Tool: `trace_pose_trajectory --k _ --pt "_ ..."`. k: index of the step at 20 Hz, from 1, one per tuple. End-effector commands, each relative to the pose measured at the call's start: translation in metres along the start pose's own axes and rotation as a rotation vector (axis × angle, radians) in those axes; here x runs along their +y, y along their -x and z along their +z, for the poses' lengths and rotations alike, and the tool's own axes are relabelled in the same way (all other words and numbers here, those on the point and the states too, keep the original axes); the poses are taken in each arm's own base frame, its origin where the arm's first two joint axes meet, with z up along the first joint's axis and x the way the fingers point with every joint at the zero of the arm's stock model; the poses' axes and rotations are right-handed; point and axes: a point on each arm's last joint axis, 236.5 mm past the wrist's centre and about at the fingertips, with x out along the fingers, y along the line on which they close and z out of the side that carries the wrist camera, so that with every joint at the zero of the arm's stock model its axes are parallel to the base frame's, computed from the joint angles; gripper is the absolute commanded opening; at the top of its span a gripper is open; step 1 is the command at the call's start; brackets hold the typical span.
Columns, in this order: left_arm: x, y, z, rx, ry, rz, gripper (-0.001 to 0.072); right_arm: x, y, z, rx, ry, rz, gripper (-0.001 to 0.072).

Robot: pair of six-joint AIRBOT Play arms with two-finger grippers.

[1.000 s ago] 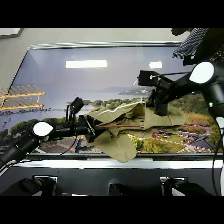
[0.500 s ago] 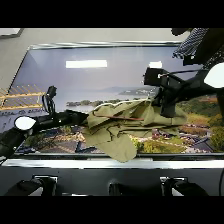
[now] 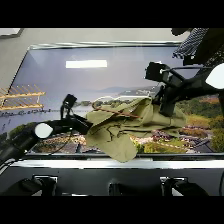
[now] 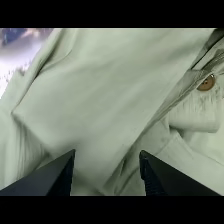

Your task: Fold the clothes and pants, and hang the long-sleeved shirts on hangers.

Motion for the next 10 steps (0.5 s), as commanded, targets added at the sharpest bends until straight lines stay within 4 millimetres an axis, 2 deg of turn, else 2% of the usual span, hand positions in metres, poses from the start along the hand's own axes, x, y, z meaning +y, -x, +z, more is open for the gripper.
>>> trace_pose_trajectory --k 1,4,7,10 --pt "-0.020 -0.025 0.020 -0.106 -0.137 0.037 0.0474 -0.001 0.000 0.001 -0.003 -0.048 -0.005 0.0038" --pt "-0.026 -0.043 0.023 -0.146 -0.159 0.051 0.0474 -0.001 0.000 0.001 -0.003 -0.081 -0.005 0.0038" --pt "-0.023 -0.058 0.021 -0.143 -0.132 0.064 0.0474 -0.001 0.000 0.001 -0.003 -0.091 -0.005 0.0038" --pt "-0.016 -0.069 0.031 -0.172 -0.131 0.088 0.0474 -0.001 0.000 0.001 -0.003 -0.092 -0.006 0.0038"
